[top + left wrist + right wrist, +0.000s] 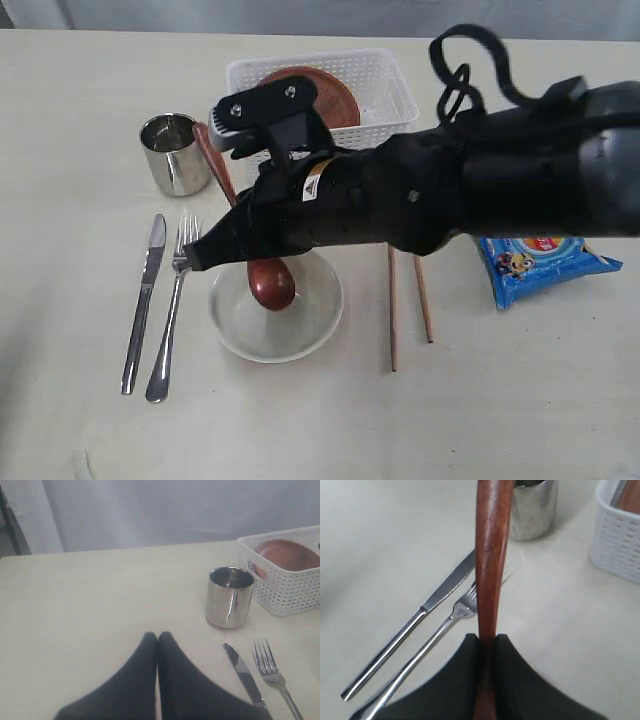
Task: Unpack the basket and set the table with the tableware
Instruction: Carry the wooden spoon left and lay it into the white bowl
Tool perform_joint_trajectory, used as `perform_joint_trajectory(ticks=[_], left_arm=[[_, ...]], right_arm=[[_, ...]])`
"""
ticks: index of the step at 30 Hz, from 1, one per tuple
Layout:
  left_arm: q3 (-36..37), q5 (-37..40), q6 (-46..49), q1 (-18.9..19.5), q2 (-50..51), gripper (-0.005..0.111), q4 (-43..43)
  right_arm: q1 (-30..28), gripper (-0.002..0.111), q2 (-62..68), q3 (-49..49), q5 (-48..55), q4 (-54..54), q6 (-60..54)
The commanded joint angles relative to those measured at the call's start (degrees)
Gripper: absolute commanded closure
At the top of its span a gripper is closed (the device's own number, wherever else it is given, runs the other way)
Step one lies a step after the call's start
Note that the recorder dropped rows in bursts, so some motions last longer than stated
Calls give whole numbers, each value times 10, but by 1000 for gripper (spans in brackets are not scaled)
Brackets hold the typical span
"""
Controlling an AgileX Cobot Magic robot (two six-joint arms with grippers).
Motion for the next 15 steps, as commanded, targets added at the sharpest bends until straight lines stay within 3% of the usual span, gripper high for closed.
perform_joint_trajectory(ticks=[1,8,13,15], left_arm=[[2,0,0,1,-2,106,-1],[2,0,0,1,-2,106,-1],[2,0,0,1,-2,106,-1],[2,0,0,1,-2,106,-1]], right_arm=[[2,109,27,-1,-5,2,-7],[2,104,28,-1,2,2,-8],[2,67,28,-1,23,2,-12],[2,57,28,-1,23,2,-12]])
